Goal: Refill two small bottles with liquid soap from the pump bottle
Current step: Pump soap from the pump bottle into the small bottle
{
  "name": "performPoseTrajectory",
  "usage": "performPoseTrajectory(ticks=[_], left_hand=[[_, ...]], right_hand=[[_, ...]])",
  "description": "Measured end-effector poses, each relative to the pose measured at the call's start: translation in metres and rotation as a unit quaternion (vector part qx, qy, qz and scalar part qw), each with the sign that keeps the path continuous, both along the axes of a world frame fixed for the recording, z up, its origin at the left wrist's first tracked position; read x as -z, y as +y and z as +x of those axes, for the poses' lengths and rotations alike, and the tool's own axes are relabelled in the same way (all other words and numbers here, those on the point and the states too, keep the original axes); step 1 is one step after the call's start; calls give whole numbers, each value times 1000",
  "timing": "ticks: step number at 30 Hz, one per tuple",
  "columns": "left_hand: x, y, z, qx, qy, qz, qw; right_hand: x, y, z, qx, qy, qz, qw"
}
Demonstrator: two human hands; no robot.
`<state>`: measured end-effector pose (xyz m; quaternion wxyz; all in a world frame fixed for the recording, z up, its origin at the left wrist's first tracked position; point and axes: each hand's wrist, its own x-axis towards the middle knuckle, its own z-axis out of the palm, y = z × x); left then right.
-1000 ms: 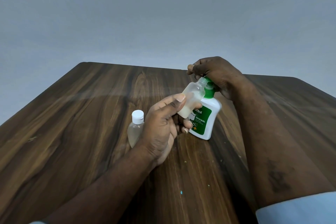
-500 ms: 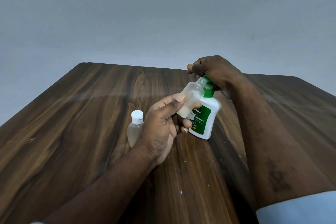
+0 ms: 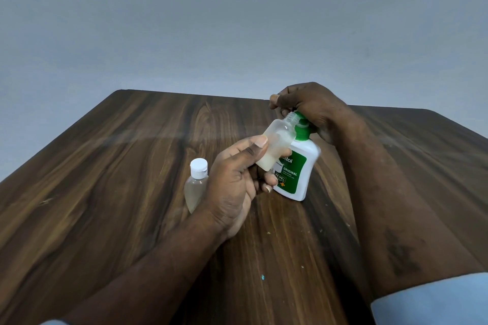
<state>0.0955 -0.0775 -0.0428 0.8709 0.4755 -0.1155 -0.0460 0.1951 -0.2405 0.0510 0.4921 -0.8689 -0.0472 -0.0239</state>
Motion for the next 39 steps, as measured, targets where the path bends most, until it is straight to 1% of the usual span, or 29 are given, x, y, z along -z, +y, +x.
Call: performPoseTrajectory(ticks=[5, 13, 19, 31, 39], left_hand=[[0, 1, -1, 4, -6, -1, 1000], [1, 0, 0, 0, -3, -3, 1000], [2, 1, 2, -2, -8, 0, 1000], [2, 1, 1, 1, -4, 0, 1000], [2, 1, 1, -3, -10, 0, 1000]], right_hand=[[-4, 0, -3, -5, -14, -2, 1000], [1, 0, 0, 0, 7, 3, 1000], [-2, 0, -2, 0, -9, -21, 1000], [0, 0, -3, 1, 6, -10, 1000], [-4, 1, -2, 3, -8, -20, 1000]])
